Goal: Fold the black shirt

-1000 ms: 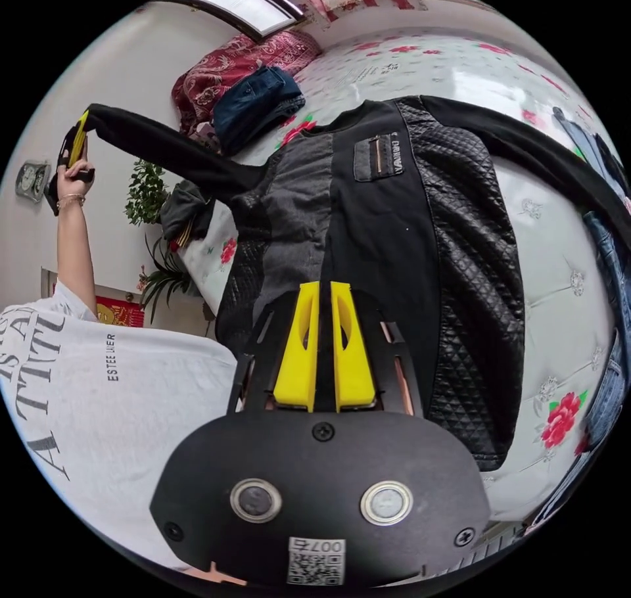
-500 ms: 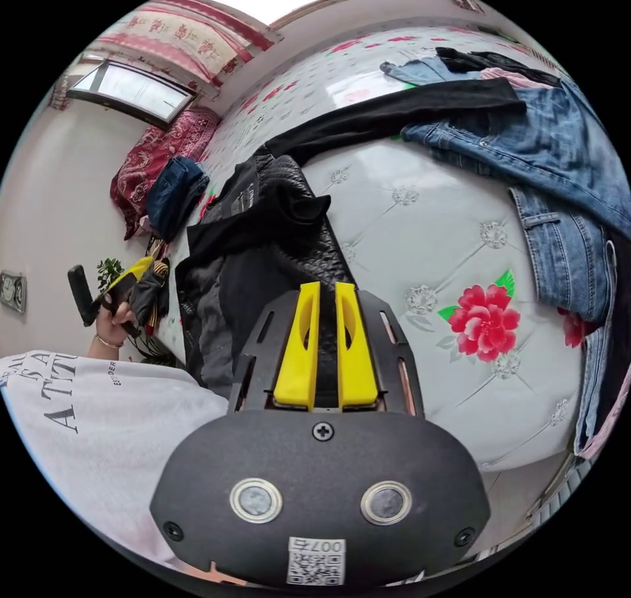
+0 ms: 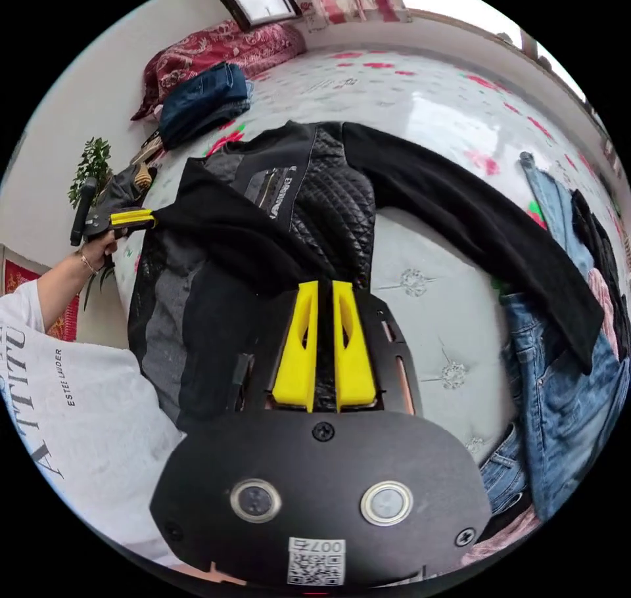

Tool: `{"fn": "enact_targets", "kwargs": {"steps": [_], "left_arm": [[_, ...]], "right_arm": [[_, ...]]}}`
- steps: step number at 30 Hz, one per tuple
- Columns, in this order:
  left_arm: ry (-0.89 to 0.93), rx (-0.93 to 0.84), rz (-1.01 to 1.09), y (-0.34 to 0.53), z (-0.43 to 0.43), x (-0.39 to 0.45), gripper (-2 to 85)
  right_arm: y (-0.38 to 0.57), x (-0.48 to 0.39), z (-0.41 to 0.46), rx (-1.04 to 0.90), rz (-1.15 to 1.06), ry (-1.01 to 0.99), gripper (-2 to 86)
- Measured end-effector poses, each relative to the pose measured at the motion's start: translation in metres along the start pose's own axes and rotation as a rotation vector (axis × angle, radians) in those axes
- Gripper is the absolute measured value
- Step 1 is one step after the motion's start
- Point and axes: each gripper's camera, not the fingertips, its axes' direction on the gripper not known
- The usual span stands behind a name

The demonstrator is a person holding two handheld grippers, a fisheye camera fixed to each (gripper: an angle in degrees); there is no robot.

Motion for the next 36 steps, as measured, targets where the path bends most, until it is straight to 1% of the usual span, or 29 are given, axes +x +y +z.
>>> {"fn": "enact_targets", "kwargs": {"steps": [3, 5, 6, 9, 10, 14, 16, 17, 18, 19, 20, 22, 23, 24, 25, 26, 27, 28, 29, 30, 31, 32, 33, 34, 36], "left_arm": [[-0.016, 0.011, -0.064, 0.012, -0.007, -0.017, 3.5], [-0.024, -0.004, -0.067, 0.023, -0.003, -0.024, 4.0], [-0.013, 0.010, -0.040, 0.029, -0.001, -0.023, 4.9], [-0.018, 0.036, -0.012, 0.031, -0.011, -0.019, 6.7], [-0.020, 0.030, -0.002, 0.029, -0.018, -0.020, 7.2], [-0.040, 0.033, 0.013, 0.035, -0.045, -0.033, 9.4], [0.005, 0.078, -0.097, 0.041, -0.073, -0.054, 8.1], [0.017, 0.102, -0.126, 0.042, -0.083, -0.057, 7.2], [0.064, 0.164, -0.146, 0.040, -0.102, -0.059, 6.2], [0.108, 0.228, -0.146, 0.034, -0.119, -0.056, 6.0], [0.126, 0.255, -0.143, 0.030, -0.125, -0.053, 6.0], [0.185, 0.287, -0.115, 0.007, -0.130, -0.035, 6.2], [0.187, 0.271, -0.111, 0.000, -0.125, -0.031, 6.2], [0.164, 0.194, -0.107, -0.013, -0.104, -0.023, 6.1], [0.126, 0.055, -0.119, -0.024, -0.072, -0.019, 5.5], [0.110, -0.041, -0.124, -0.028, -0.053, -0.017, 5.0], [0.122, -0.051, -0.138, -0.031, -0.043, -0.017, 3.1], [0.117, 0.019, -0.168, -0.032, -0.052, -0.021, 0.4], [0.119, -0.008, -0.183, -0.035, -0.051, -0.023, 0.1], [0.122, -0.070, -0.207, -0.042, -0.047, -0.026, -0.4], [0.115, -0.055, -0.217, -0.043, -0.049, -0.028, -0.6], [0.110, -0.040, -0.217, -0.042, -0.052, -0.029, -0.8], [0.090, -0.026, -0.230, -0.041, -0.057, -0.032, -0.8], [0.081, -0.018, -0.265, -0.038, -0.063, -0.039, -0.9], [0.113, 0.006, -0.331, -0.030, -0.071, -0.051, -0.9]], "right_arm": [[0.014, -0.037, -0.028, 0.072, -0.179, 0.001, 1.1], [0.030, -0.054, -0.027, 0.032, -0.248, -0.006, 0.8], [0.042, -0.059, -0.014, -0.034, -0.259, -0.016, 0.8], [0.069, -0.060, 0.034, -0.266, -0.215, 0.043, 1.3], [0.075, -0.062, 0.035, -0.272, -0.213, 0.046, 1.7], [0.075, -0.056, 0.005, -0.138, -0.131, -0.004, 2.8], [0.072, -0.046, -0.013, -0.005, -0.060, -0.038, 3.5], [0.071, -0.044, -0.015, 0.022, -0.050, -0.053, 3.6], [0.069, -0.041, -0.012, 0.047, -0.029, -0.083, 3.9], [0.066, -0.039, -0.001, 0.024, -0.008, -0.107, 4.2], [0.065, -0.039, 0.008, -0.005, -0.002, -0.118, 4.2], [0.067, -0.035, 0.045, -0.130, 0.014, -0.142, 4.3], [0.069, -0.031, 0.040, -0.077, 0.030, -0.144, 4.3], [0.071, -0.021, 0.034, -0.045, 0.078, -0.161, 4.3], [0.071, -0.005, 0.026, -0.006, 0.146, -0.188, 4.5], [0.073, 0.005, 0.020, 0.026, 0.178, -0.204, 4.7], [0.076, 0.026, 0.005, 0.106, 0.256, -0.210, 5.1], [0.081, 0.052, -0.012, 0.186, 0.350, -0.184, 5.4], [0.084, 0.066, -0.021, 0.233, 0.402, -0.173, 5.5], [0.093, 0.097, -0.039, 0.333, 0.534, -0.152, 5.7], [0.106, 0.128, -0.054, 0.431, 0.684, -0.129, 6.0], [0.114, 0.142, -0.062, 0.480, 0.751, -0.114, 6.2], [0.131, 0.162, -0.077, 0.571, 0.861, -0.044, 6.4], [0.146, 0.176, -0.090, 0.624, 0.965, 0.073, 6.5], [0.168, 0.192, -0.104, 0.661, 1.078, 0.235, 6.6]]}}
